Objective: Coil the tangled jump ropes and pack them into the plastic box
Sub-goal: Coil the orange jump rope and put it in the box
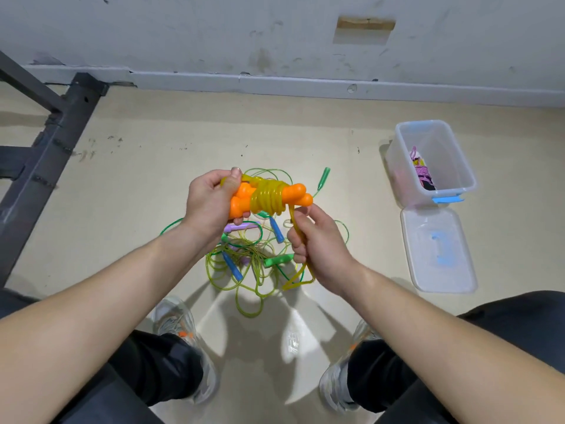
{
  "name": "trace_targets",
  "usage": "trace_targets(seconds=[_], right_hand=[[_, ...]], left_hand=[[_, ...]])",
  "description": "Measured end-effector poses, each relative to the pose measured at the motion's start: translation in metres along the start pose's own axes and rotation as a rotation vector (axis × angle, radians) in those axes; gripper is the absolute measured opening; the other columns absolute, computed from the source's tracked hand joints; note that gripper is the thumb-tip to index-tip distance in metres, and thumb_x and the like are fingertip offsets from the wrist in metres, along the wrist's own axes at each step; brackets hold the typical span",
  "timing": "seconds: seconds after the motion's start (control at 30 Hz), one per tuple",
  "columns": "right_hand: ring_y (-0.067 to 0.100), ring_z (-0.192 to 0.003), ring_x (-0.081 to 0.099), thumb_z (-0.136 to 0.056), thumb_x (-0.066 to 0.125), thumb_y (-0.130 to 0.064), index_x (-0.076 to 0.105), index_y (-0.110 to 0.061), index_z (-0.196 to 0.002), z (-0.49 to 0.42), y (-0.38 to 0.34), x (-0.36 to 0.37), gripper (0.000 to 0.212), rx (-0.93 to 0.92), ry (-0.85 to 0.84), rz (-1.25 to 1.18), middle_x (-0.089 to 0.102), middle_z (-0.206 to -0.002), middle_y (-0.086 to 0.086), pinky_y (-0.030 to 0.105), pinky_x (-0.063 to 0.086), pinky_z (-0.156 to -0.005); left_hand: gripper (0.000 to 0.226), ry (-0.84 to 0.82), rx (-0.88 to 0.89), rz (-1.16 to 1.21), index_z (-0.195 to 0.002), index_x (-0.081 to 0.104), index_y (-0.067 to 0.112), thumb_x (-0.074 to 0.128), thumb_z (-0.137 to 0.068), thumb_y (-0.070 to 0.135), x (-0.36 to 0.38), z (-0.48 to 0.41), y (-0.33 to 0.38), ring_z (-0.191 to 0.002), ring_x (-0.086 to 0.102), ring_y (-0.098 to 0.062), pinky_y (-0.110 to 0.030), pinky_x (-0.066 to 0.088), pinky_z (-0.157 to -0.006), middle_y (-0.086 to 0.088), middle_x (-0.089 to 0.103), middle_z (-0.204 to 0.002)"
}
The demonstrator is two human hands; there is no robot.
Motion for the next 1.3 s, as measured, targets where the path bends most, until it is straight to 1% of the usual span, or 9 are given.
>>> trace_targets(seconds=[0.17, 0.33, 0.53, 0.63, 0.73, 0.87, 1.07, 1.2, 1.3], right_hand=[[0.002, -0.052, 0.053, -0.097, 0.049, -0.029, 0.060, -0.023, -0.086, 0.009, -0.021, -0.008, 0.017, -0.092, 0.166, 0.621, 0.071, -0.068, -0.005, 0.028, 0.040, -0.060], [0.025, -0.066, 0.046, -0.092, 0.056, -0.033, 0.054, -0.020, -0.070, 0.010, -0.064, 0.002, 0.026, -0.305, -0.011, 1.227, 0.045, -0.055, -0.003, 0.034, 0.036, -0.061], [0.031, -0.074, 0.059, -0.092, 0.057, -0.050, 0.050, -0.026, -0.075, 0.024, -0.107, 0.017, 0.030, -0.672, -0.055, 1.665, 0.055, -0.070, -0.003, 0.033, 0.035, -0.058], [0.023, -0.071, 0.049, -0.081, 0.066, -0.067, 0.053, -0.023, -0.077, 0.023, -0.125, 0.007, 0.045, -0.706, 0.056, 1.627, 0.047, -0.065, -0.008, 0.032, 0.028, -0.057], [0.018, -0.067, 0.051, -0.071, 0.073, -0.069, 0.063, -0.025, -0.077, 0.016, -0.118, 0.001, 0.046, -0.667, -0.079, 1.529, 0.051, -0.062, -0.010, 0.033, 0.033, -0.055], [0.007, -0.051, 0.043, -0.064, 0.092, -0.034, 0.067, -0.018, -0.067, 0.010, -0.107, -0.003, 0.030, -0.476, -0.274, 1.007, 0.054, -0.051, -0.011, 0.027, 0.030, -0.050], [0.009, -0.051, 0.058, -0.078, 0.078, -0.002, 0.068, -0.005, -0.079, 0.014, -0.097, 0.008, 0.011, -0.266, -0.518, 0.605, 0.069, -0.061, -0.001, 0.020, 0.047, -0.052], [0.011, -0.053, 0.060, -0.079, 0.079, -0.013, 0.068, -0.008, -0.082, 0.009, -0.083, 0.007, 0.012, -0.190, -0.583, 0.434, 0.070, -0.065, 0.003, 0.020, 0.050, -0.054], [0.012, -0.055, 0.063, -0.070, 0.087, -0.042, 0.074, -0.021, -0.079, 0.004, -0.065, 0.003, 0.027, -0.101, -0.611, 0.289, 0.067, -0.062, 0.002, 0.028, 0.054, -0.062]], left_hand=[[0.015, 0.136, 0.145, -0.183, -0.094, 0.059, 0.008, 0.060, -0.101, 0.022, -0.009, 0.005, 0.009, -0.040, 0.058, -0.016, -0.024, 0.042, -0.036, -0.007, 0.063, -0.068], [0.015, 0.103, 0.149, -0.256, -0.088, 0.060, 0.016, 0.061, -0.101, 0.024, -0.011, 0.001, 0.006, -0.043, 0.060, -0.018, -0.023, 0.043, -0.035, -0.014, 0.061, -0.081], [0.019, -0.042, 0.101, -0.249, -0.095, 0.057, 0.007, 0.058, -0.102, 0.024, 0.004, -0.003, 0.005, -0.040, 0.059, -0.023, -0.023, 0.039, -0.035, -0.018, 0.060, -0.076], [0.019, -0.075, 0.106, -0.274, -0.097, 0.058, 0.005, 0.058, -0.102, 0.023, 0.009, 0.002, 0.005, -0.039, 0.059, -0.022, -0.023, 0.039, -0.035, -0.015, 0.060, -0.072], [0.017, -0.115, 0.108, -0.296, -0.094, 0.059, 0.007, 0.058, -0.102, 0.022, 0.013, 0.006, 0.003, -0.040, 0.059, -0.022, -0.025, 0.039, -0.035, -0.011, 0.062, -0.068], [0.017, -0.238, 0.018, -0.237, -0.089, 0.060, 0.010, 0.057, -0.102, 0.021, 0.019, 0.006, -0.004, -0.040, 0.058, -0.024, -0.021, 0.035, -0.033, -0.011, 0.062, -0.065], [0.020, -0.319, -0.146, -0.082, -0.086, 0.060, 0.009, 0.056, -0.100, 0.022, 0.027, 0.016, -0.020, -0.043, 0.053, -0.022, -0.019, 0.033, -0.034, -0.004, 0.059, -0.067], [0.021, -0.339, -0.158, -0.066, -0.086, 0.059, 0.009, 0.058, -0.095, 0.027, 0.029, 0.018, -0.022, -0.042, 0.052, -0.022, -0.018, 0.032, -0.033, -0.005, 0.059, -0.066], [0.020, -0.319, -0.131, -0.082, -0.084, 0.059, 0.010, 0.059, -0.094, 0.027, 0.026, 0.016, -0.018, -0.042, 0.053, -0.023, -0.019, 0.032, -0.033, -0.007, 0.058, -0.069]])
Point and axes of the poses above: each hand's wrist, its own z-axis away from the middle knuckle, its own x-axis out of the palm, y = z × x, the point moved 10 cm from there along -z, towards the middle knuckle
